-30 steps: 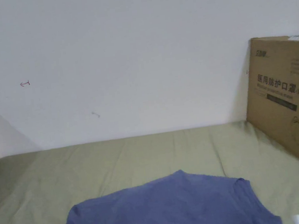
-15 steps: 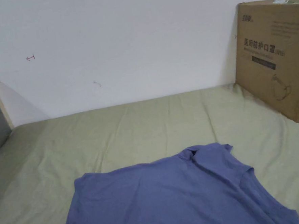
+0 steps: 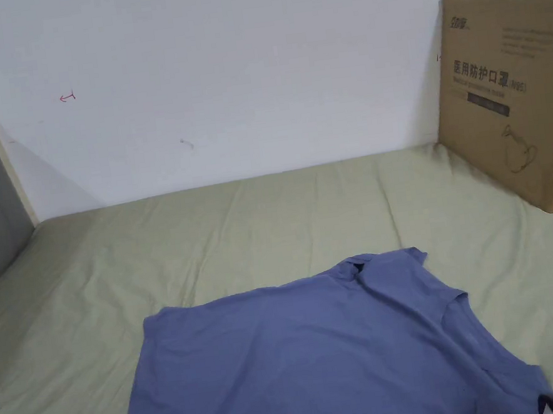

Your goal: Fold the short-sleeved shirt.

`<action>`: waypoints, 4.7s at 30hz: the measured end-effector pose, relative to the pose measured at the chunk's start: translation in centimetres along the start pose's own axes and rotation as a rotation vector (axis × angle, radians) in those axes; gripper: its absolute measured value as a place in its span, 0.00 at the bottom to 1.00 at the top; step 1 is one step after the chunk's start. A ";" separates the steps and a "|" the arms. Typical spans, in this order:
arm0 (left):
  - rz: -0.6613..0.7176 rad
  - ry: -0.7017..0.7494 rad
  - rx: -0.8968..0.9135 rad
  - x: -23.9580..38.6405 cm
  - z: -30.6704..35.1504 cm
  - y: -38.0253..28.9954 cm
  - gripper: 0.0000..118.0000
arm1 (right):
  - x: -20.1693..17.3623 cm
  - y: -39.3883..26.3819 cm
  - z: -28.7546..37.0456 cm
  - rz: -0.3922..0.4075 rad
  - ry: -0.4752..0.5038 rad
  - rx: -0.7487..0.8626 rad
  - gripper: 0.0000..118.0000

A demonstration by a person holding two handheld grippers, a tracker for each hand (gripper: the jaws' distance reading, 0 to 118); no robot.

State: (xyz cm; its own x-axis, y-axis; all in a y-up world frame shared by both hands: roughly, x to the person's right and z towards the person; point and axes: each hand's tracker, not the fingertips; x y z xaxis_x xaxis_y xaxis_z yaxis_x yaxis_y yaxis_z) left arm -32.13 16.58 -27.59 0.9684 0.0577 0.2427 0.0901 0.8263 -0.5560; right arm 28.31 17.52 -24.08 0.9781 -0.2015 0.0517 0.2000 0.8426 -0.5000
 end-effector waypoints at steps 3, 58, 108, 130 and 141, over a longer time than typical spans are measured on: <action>0.059 -0.034 0.180 1.5 3.5 2.8 0.99 | -3.2 2.6 2.5 0.009 0.006 0.094 0.99; 0.148 -0.003 0.010 -0.4 -1.7 -4.0 0.03 | 2.7 -4.2 -8.2 0.004 -0.184 -0.504 0.86; 0.177 0.141 0.436 3.1 -1.2 5.6 0.27 | -9.3 5.3 -5.5 0.110 -0.036 0.308 0.25; 0.205 0.240 -0.385 -5.6 -20.7 0.7 0.96 | -10.4 3.1 -2.7 0.119 0.040 0.166 0.00; 0.133 0.147 -0.358 -0.3 -17.3 2.4 0.07 | -6.1 4.4 -5.4 -0.024 0.082 0.095 0.00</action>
State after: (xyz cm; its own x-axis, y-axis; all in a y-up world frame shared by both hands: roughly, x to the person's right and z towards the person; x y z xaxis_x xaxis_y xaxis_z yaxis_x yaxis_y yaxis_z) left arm -28.22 8.86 -42.70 0.9977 0.0487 0.0477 0.0116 0.5686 -0.8225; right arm 22.91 19.71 -31.28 0.9659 -0.2587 -0.0105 0.2311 0.8797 -0.4155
